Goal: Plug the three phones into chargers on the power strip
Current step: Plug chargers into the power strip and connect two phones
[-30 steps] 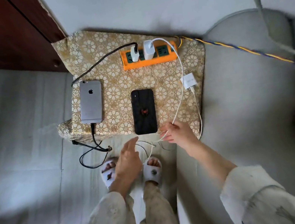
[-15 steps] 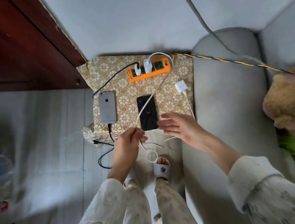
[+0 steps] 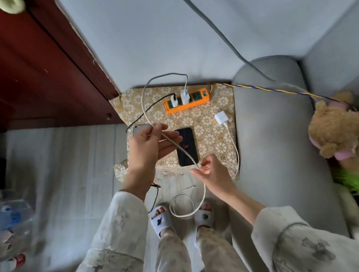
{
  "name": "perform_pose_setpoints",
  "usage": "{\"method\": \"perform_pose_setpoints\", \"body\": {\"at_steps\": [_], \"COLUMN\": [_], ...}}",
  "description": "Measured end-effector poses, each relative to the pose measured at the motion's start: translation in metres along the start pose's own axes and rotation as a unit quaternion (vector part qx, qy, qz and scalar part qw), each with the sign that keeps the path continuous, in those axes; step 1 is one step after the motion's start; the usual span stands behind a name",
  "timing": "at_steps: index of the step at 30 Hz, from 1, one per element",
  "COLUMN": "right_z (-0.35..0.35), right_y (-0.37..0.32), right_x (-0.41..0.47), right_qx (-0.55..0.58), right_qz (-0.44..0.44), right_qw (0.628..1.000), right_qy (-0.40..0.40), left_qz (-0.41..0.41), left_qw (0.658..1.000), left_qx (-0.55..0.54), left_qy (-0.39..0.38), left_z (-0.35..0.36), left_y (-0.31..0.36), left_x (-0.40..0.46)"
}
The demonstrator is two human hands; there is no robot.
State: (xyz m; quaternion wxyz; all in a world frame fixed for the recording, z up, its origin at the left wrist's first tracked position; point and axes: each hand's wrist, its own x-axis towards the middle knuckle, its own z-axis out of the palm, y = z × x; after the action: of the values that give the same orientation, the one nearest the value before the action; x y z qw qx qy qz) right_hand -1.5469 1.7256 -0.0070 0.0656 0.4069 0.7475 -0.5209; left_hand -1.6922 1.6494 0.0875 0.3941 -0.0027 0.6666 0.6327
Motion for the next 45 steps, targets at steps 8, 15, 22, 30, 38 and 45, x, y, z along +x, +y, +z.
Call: {"method": "perform_pose_setpoints", "body": {"at_steps": [8,15,22,30,38,45], "right_z": [-0.029,-0.077,-0.126,-0.142,-0.109,-0.115], "right_y": [-0.045,-0.105,-0.206,-0.239,-0.227,-0.207], "right_x": [-0.009,-0.039,-0.060,-0.069,-0.072,-0.072], "right_qx": [-0.003,0.212,0.331,0.359,0.280,0.126], "right_qz": [-0.015,-0.012,-0.119,-0.148,-0.131,-0.145], "right_qw": [0.999,0.977,0.935,0.921,0.934,0.966], "right_qy": [-0.049,-0.025,-0.045,-0.018,-0.181,-0.175], "left_qz": [-0.009,-0.012,0.050,0.143,0.242,0.238], "left_qw": [0.985,0.998,0.926,0.955,0.966,0.955], "left_qx": [-0.164,0.013,0.294,0.215,0.039,-0.164], "left_qy": [-0.043,-0.066,-0.232,-0.146,-0.088,-0.067], "left_z": [0.001,-0.017,-0.002,-0.003,-0.011,-0.043], "left_y": [0.056,0.065,0.057,0.136,0.205,0.247], "left_x": [-0.011,-0.029,-0.072,-0.093,-0.105,-0.093]}}
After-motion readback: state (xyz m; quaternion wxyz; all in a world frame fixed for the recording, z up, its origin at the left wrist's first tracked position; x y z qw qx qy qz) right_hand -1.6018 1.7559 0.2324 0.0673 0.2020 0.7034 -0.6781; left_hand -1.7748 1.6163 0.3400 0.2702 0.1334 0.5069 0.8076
